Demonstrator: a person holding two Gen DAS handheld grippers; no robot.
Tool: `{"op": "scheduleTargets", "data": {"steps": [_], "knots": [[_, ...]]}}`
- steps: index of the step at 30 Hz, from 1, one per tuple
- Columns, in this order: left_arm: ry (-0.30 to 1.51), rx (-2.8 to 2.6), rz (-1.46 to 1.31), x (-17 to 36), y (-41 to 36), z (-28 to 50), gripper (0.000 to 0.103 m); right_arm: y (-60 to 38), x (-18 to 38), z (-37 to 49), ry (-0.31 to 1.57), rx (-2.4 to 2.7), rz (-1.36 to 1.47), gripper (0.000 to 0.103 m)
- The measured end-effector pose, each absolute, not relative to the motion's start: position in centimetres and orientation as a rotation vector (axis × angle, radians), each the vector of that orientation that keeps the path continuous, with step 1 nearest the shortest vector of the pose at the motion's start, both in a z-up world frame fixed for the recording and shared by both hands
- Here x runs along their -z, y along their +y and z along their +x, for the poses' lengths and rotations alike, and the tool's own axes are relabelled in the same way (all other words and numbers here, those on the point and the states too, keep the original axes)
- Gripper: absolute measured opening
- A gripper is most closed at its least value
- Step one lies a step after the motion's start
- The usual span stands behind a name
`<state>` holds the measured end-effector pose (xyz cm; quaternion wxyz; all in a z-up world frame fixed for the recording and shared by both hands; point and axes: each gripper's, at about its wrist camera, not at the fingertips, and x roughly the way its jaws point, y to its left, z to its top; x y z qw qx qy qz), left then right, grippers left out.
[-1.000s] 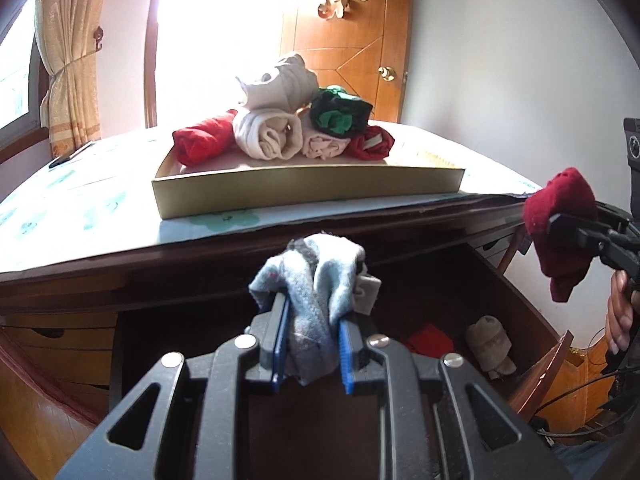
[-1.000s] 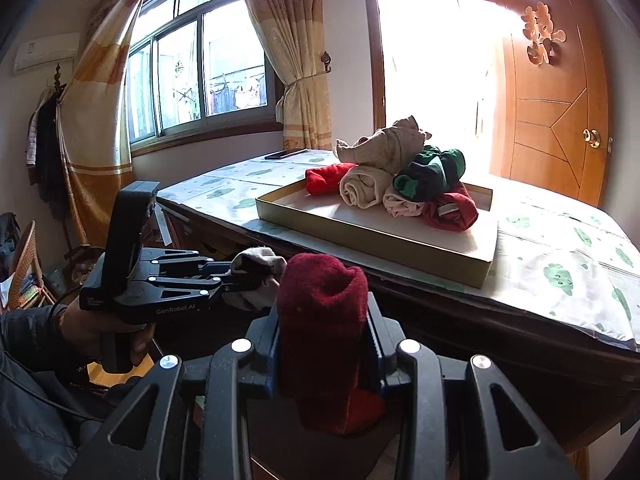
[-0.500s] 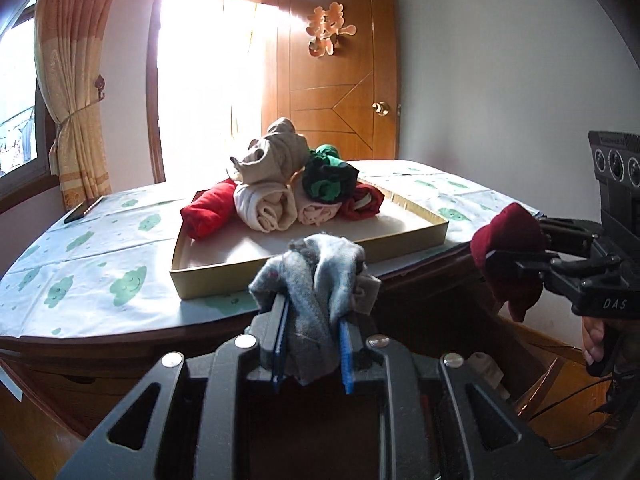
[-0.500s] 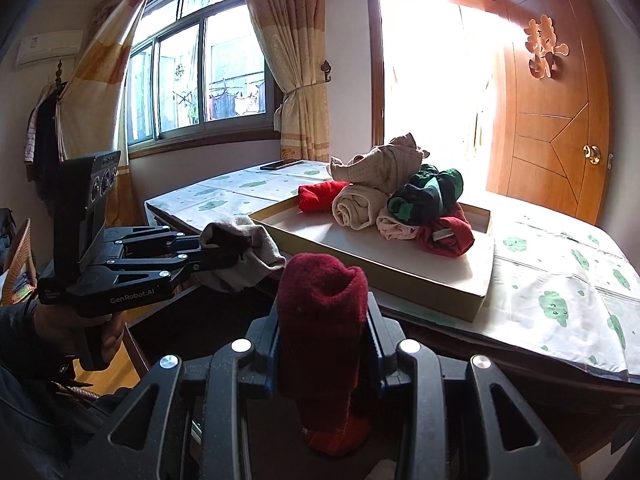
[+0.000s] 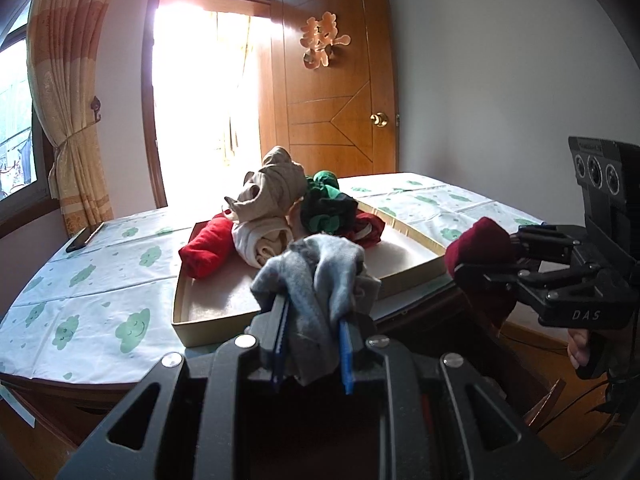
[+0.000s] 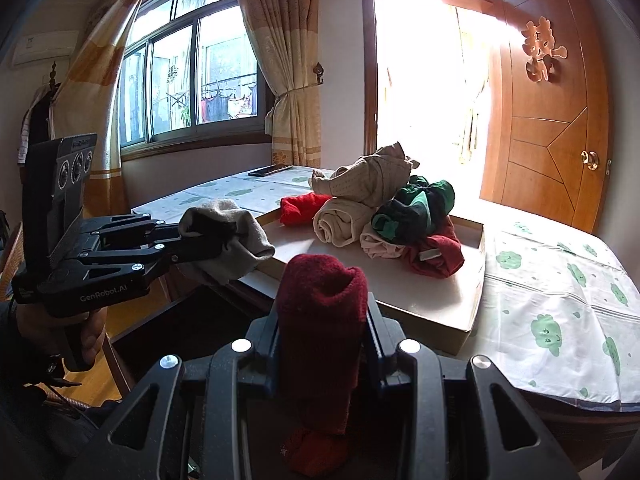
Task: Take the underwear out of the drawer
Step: 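Lower the grey sock with the left tool while the right tool lowers the red sock into the tray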
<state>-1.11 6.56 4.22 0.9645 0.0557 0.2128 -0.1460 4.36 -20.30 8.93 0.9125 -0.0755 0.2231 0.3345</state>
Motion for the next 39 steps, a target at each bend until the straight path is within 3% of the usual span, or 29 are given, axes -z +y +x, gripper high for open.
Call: {"op": "scheduleTargets", "data": {"steps": [18, 39], "knots": [[0.49, 0.324, 0.079, -6.9, 4.3, 6.5, 0.019, -19.8, -8.4, 12.0, 0.546, -0.623, -0.159, 0.037], [0.739, 0.332, 0.014, -2.5, 2.2, 14.2, 0.019, -19.8, -6.8, 18.4, 0.643, -0.552, -0.136, 0.038]]}}
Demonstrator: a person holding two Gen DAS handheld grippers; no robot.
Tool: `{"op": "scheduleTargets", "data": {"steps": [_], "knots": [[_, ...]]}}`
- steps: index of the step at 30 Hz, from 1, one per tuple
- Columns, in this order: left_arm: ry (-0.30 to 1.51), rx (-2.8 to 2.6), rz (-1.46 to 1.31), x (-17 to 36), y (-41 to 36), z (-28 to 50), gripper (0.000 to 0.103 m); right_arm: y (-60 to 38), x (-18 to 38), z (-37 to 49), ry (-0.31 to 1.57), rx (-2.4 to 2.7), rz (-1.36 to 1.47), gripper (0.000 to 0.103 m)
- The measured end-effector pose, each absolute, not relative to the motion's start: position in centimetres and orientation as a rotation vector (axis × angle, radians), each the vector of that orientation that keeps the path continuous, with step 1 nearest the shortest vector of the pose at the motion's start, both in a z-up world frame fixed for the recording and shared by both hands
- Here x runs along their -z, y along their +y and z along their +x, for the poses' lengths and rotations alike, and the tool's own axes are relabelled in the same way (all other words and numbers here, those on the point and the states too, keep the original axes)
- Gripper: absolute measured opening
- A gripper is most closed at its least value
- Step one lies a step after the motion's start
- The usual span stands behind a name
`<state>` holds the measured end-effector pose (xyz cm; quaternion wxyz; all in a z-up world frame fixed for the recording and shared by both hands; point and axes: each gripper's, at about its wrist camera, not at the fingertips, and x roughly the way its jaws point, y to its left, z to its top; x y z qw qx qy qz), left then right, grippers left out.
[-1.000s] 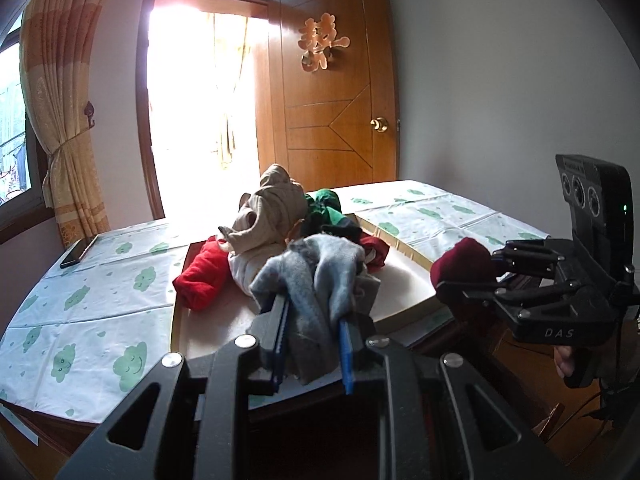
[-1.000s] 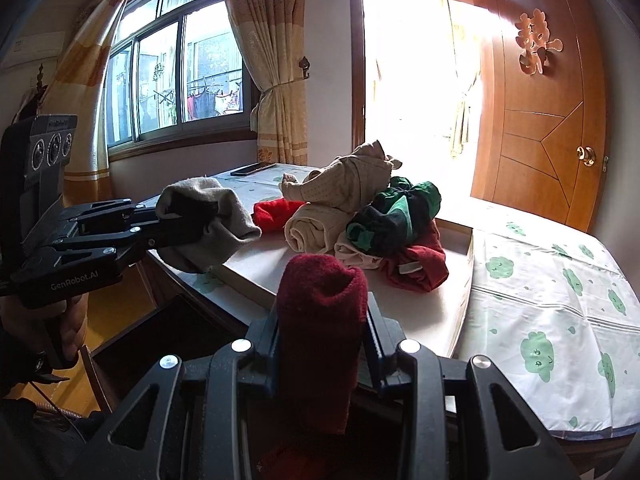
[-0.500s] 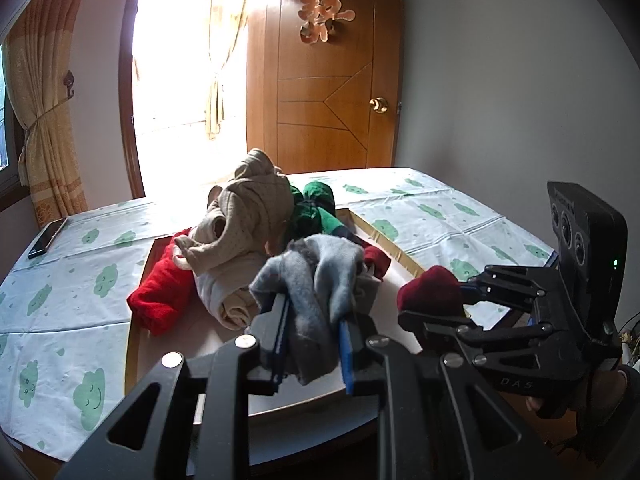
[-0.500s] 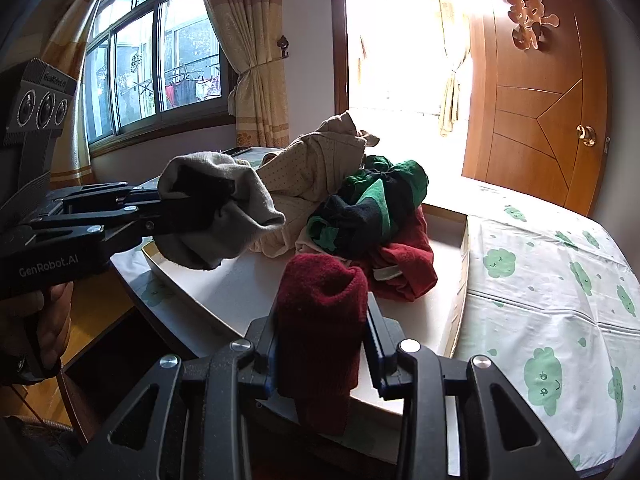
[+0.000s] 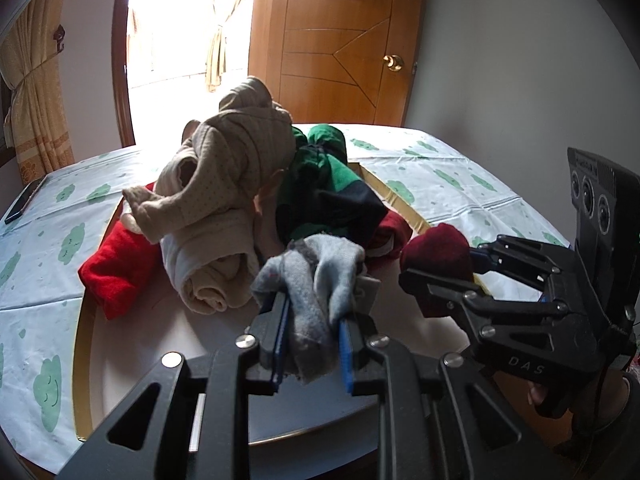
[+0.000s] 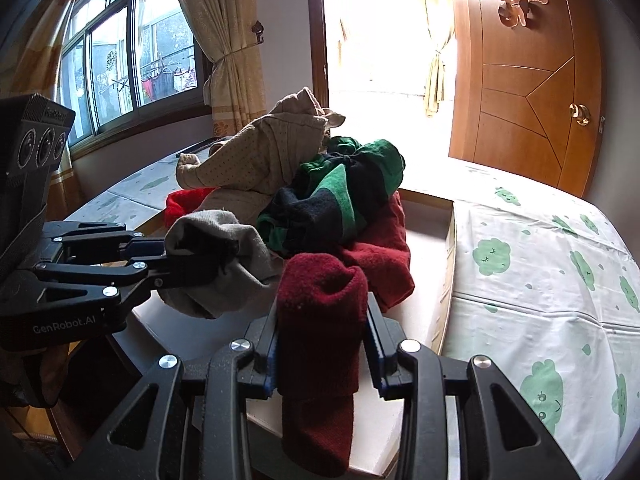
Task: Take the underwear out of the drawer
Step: 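Lower the grey sock with the left tool while the right tool lowers the red sock into the tray, then open both tools and move them back down toward the drawer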
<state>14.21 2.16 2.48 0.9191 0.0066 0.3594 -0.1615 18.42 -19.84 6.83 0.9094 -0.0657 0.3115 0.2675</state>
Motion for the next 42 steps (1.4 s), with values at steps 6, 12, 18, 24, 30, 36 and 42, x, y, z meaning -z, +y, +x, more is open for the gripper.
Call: {"op": "scheduleTargets", "data": {"steps": [6, 12, 18, 24, 30, 36, 42], "knots": [[0.759, 0.323, 0.014, -1.6, 1.8, 14.8, 0.019, -19.8, -5.9, 19.5, 0.659, -0.532, -0.135, 0.038], [0.765, 0.318, 0.021, -1.1, 1.5, 15.2, 0.03, -19.6, -5.4, 19.7, 0.668, -0.519, -0.144, 0.044], [0.719, 0.302, 0.017, -1.8, 1.7, 13.9, 0.056, -20.6, -5.9, 18.8, 0.624, -0.496, -0.107, 0.071], [0.615, 0.282, 0.022, -3.1, 2.6, 11.4, 0.068, -21.8, -6.3, 17.2, 0.596, -0.482, -0.091, 0.074], [0.558, 0.285, 0.022, -3.3, 2.8, 8.9, 0.069, -22.1, -6.3, 15.9, 0.579, -0.483, -0.068, 0.075], [0.52, 0.29, 0.022, -2.8, 2.8, 6.2, 0.071, -22.4, -5.9, 13.7, 0.56, -0.506, -0.047, 0.075], [0.515, 0.299, 0.043, -1.8, 2.5, 3.7, 0.073, -22.5, -5.8, 10.0, 0.535, -0.531, -0.084, 0.077]]}}
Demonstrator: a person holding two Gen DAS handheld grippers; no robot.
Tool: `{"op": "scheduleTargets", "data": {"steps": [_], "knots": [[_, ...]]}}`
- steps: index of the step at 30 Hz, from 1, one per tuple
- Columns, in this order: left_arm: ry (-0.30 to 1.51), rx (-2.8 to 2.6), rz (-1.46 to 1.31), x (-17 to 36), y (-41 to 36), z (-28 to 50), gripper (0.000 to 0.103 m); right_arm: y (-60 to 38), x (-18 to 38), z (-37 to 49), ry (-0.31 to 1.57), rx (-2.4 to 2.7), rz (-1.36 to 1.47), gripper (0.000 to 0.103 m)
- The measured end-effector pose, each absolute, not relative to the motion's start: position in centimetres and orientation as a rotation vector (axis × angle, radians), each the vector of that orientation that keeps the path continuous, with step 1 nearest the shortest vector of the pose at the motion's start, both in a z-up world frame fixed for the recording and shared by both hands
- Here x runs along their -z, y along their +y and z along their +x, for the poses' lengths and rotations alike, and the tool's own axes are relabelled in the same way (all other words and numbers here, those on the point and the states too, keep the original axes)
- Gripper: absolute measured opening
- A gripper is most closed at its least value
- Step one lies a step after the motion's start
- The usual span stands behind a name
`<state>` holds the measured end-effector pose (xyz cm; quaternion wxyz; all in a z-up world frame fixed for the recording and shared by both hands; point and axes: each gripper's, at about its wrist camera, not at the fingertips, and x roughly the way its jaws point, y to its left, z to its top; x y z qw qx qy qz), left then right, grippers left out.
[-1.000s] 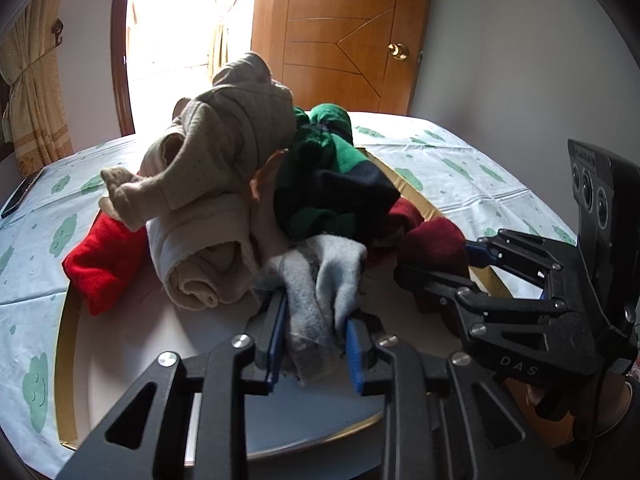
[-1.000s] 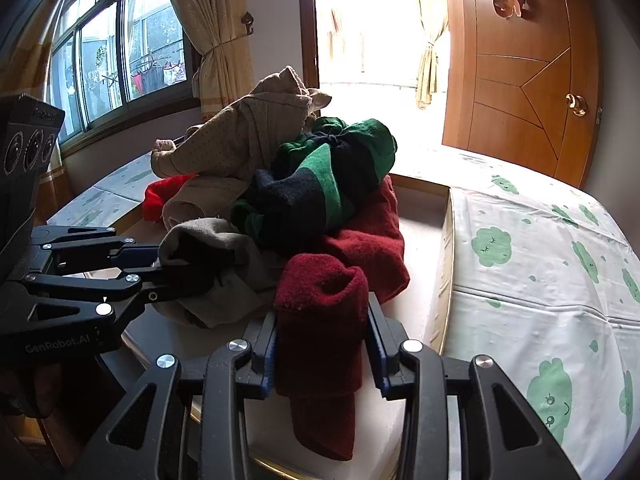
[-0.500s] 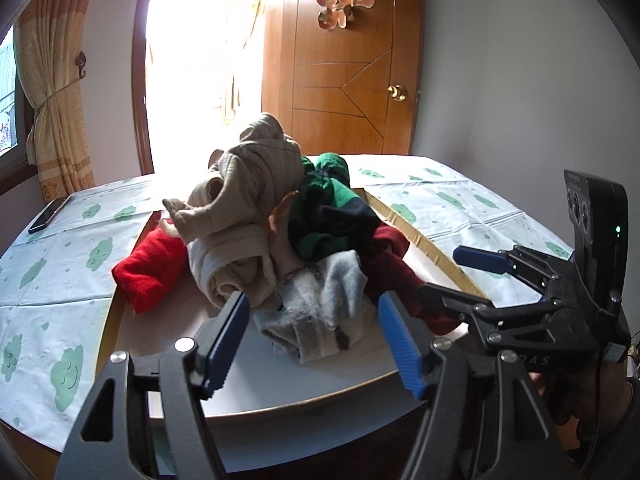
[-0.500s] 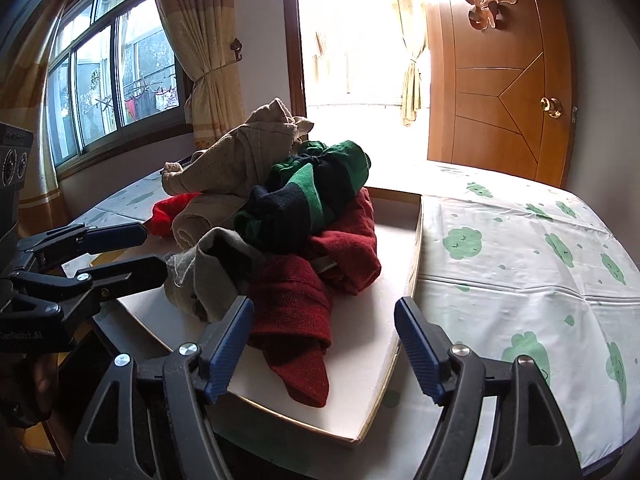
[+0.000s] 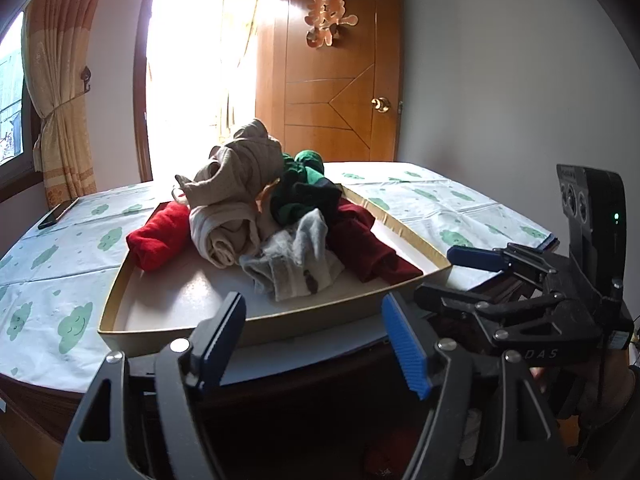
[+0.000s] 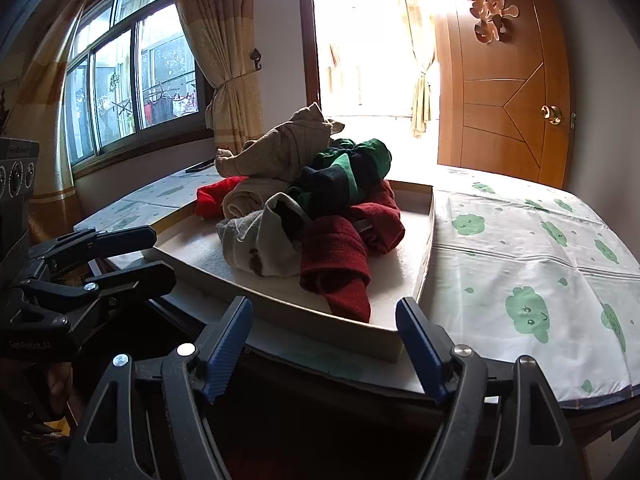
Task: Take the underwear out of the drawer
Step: 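Open both tools and move them back down toward the drawer, then grasp the beige sock in the drawer with the right tool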
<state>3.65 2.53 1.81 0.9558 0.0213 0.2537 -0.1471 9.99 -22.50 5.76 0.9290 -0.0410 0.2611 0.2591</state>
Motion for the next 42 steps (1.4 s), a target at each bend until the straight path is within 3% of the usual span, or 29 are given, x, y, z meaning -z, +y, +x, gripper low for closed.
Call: {"op": "scheduleTargets", "data": {"steps": [8, 16, 21, 42], "knots": [[0.563, 0.326, 0.081, 0.1, 1.4, 2.4, 0.074, -22.7, -4.5, 6.5, 0.552, -0.558, -0.116, 0.08], [0.642, 0.334, 0.115, 1.9, 1.1, 2.3, 0.074, -22.8, -1.3, 4.8, 0.693, -0.578, -0.245, 0.08], [0.689, 0.342, 0.182, 2.9, 0.2, 2.3, 0.081, -22.8, 0.5, 4.2, 0.783, -0.59, -0.335, 0.08], [0.811, 0.412, 0.393, 5.8, -2.9, 1.6, 0.086, -21.6, 5.0, 4.6, 1.007, -0.62, -0.643, 0.076]]}}
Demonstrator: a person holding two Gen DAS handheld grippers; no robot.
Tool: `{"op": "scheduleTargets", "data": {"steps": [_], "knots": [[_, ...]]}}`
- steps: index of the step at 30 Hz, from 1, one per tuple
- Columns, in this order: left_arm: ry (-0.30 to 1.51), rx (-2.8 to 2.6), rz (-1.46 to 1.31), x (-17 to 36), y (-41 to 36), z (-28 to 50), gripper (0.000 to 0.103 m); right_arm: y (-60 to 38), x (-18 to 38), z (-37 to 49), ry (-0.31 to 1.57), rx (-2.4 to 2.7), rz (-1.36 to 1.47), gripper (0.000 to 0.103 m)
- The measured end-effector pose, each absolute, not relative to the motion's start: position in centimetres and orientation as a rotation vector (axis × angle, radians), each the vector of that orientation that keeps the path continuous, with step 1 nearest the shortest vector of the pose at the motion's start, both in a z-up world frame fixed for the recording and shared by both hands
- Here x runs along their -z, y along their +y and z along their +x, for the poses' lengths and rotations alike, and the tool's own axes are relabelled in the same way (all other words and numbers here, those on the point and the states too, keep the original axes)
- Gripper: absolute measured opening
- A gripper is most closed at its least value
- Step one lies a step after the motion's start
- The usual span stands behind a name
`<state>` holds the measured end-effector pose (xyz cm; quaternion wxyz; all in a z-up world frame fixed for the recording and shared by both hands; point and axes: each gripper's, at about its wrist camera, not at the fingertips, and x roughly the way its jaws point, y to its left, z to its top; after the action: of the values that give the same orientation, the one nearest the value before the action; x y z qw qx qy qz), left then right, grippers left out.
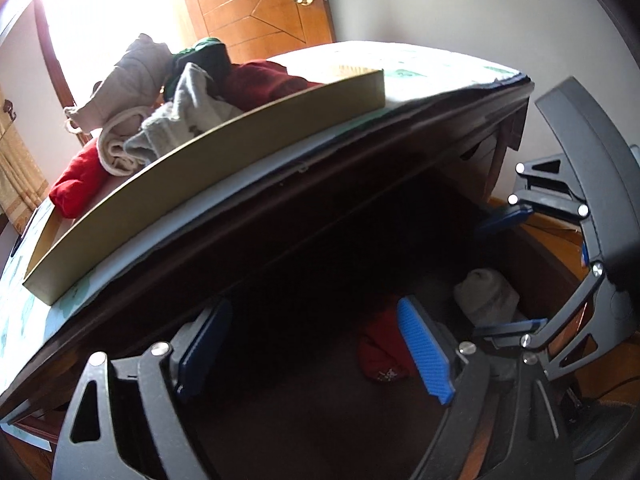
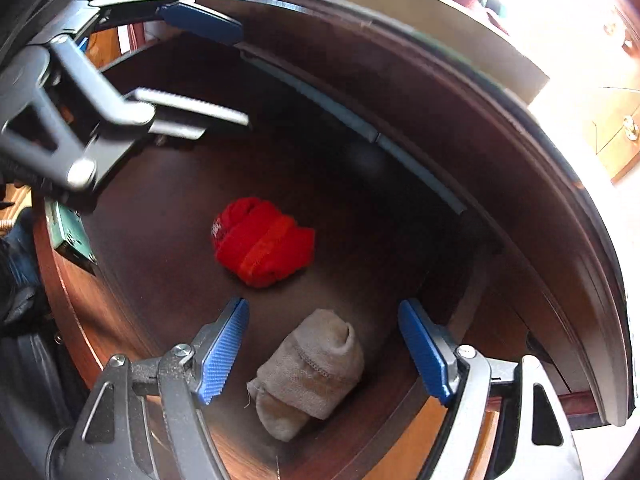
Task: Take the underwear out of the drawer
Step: 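Grasp the beige sock in the drawer with the right tool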
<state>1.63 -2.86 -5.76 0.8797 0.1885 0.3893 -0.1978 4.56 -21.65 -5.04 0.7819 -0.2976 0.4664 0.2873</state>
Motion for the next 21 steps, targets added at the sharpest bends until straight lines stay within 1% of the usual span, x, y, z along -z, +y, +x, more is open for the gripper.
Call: {"op": "scheduleTargets", "data": {"steps": [2, 4, 10, 12, 14, 17, 18, 20, 21], "knots": [[0.824, 0.423, 0.415, 6.1, -3.3, 1.6, 0.086, -21.5, 5.5, 5.3, 1.044, -0.628, -0.657, 0.07], [0.829, 0.43, 0.435, 6.3, -3.6, 1.5, 0.086, -21.5, 6.0, 5.6, 1.074, -0.62, -0.665, 0.068], [0.855, 0.448, 0.475, 6.9, -4.3, 1.2, 0.086, -20.9, 6.8, 6.1, 1.121, -0.616, -0.704, 0.064], [0.864, 0.452, 0.494, 7.2, -4.6, 1.2, 0.086, -20.5, 7.3, 6.1, 1.14, -0.622, -0.736, 0.061], [0.874, 0.461, 0.513, 7.5, -4.9, 1.1, 0.086, -20.3, 7.9, 6.1, 1.164, -0.628, -0.757, 0.051], [0.885, 0.465, 0.533, 8.1, -5.4, 1.0, 0.086, -20.1, 8.4, 6.1, 1.172, -0.628, -0.796, 0.044], [0.89, 0.467, 0.539, 8.2, -5.5, 1.0, 0.086, -20.0, 8.5, 6.1, 1.175, -0.625, -0.806, 0.043], [0.891, 0.471, 0.542, 8.3, -5.6, 0.9, 0.086, -19.9, 8.6, 5.9, 1.164, -0.62, -0.83, 0.036], [0.892, 0.475, 0.54, 8.3, -5.7, 0.9, 0.086, -19.9, 8.6, 5.8, 1.158, -0.619, -0.834, 0.034]]}}
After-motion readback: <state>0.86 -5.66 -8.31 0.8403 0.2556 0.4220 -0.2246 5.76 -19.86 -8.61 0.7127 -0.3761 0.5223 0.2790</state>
